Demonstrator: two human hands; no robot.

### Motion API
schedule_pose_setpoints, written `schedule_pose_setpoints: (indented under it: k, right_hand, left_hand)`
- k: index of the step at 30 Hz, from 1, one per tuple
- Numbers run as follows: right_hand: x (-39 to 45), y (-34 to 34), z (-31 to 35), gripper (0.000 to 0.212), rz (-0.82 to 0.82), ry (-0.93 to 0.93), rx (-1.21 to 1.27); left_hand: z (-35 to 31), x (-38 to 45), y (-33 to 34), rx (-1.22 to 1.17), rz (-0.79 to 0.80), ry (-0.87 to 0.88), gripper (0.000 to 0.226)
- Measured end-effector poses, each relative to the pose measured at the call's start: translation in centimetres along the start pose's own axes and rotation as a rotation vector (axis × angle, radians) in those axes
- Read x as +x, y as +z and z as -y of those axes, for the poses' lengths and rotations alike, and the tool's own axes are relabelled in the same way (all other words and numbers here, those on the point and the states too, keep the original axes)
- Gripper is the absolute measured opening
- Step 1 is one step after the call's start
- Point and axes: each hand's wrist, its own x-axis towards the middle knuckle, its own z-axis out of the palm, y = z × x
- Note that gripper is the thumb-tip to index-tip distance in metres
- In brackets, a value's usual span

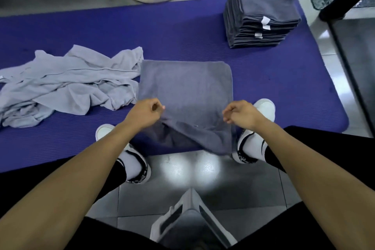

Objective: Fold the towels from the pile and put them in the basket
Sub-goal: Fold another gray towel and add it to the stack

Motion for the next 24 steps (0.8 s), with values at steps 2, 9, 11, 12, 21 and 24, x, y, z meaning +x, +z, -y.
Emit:
schedule_pose_setpoints:
  k: [2,9,11,12,21,24]
  right_hand:
    - [1.9,-1.2,-0.3,0.015,-0.072,0.059,0.071]
    - [9.8,-5.9,-2.2,0.017,-0.147,0.162,0.16]
    - [12.3,-6.8,-2.9,0.017,-0.162,0.181,0.195]
    - [13.6,-7.1,-3.3,0.019,-0.175,0.189,0.213]
    - [22.2,-7.4,-3.7,0.013,-0.226,0.138,0.347]
    - [23.9,-7.9,-3.0,0.021,-0.183,0.2,0.41]
  left_hand:
    - [-0.8,1.8,0.8,-0.005,0.02,-0.004,0.019]
    - [-3.4,12.7,6.3,0.108,0.225,0.025,0.034]
    - [-4.2,16.2,8.2,0.215,0.289,0.077,0.052]
    - [-4.8,17.7,9.1,0.275,0.312,0.104,0.06]
    - [-5.2,23.3,12.9,0.417,0.253,0.214,0.069]
    - [-4.2,23.3,13.2,0.371,0.211,0.252,0.067]
